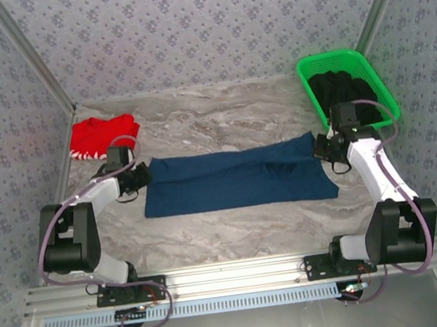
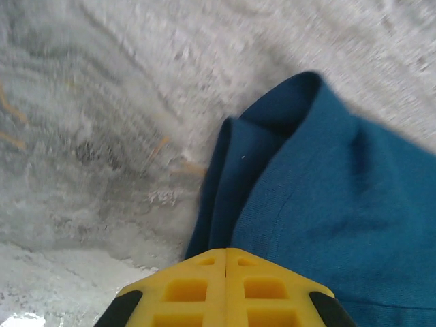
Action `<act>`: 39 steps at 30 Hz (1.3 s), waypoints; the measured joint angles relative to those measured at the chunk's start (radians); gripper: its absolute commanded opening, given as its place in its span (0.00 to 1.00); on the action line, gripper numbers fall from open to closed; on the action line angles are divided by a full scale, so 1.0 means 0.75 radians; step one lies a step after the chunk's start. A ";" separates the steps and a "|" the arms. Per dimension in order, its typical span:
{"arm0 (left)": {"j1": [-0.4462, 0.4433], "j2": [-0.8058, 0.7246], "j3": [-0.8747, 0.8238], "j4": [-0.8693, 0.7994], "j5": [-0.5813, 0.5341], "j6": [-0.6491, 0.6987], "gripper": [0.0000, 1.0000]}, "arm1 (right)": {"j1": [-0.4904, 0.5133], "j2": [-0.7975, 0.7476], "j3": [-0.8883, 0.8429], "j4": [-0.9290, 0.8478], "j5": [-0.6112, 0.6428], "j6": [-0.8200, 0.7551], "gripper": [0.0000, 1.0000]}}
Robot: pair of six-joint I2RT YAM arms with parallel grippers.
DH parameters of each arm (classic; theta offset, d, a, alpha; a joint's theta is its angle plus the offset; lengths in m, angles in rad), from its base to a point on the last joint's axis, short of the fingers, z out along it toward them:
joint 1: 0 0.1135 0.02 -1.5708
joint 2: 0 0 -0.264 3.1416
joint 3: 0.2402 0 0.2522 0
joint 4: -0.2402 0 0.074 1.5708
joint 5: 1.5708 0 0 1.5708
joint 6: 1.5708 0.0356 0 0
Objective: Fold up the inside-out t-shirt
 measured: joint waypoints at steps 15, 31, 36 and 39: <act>-0.018 -0.084 -0.021 0.000 -0.137 -0.041 0.55 | 0.197 -0.001 -0.115 0.230 0.020 0.059 0.52; -0.218 0.075 0.112 0.069 0.006 -0.038 0.56 | 0.251 0.662 0.216 0.391 -0.070 -0.051 0.31; -0.218 0.117 0.116 0.061 0.006 -0.034 0.56 | 0.253 0.635 0.205 0.364 -0.058 -0.062 0.26; -0.218 0.121 0.116 0.058 0.001 -0.024 0.56 | 0.258 0.585 0.180 0.346 -0.055 -0.062 0.22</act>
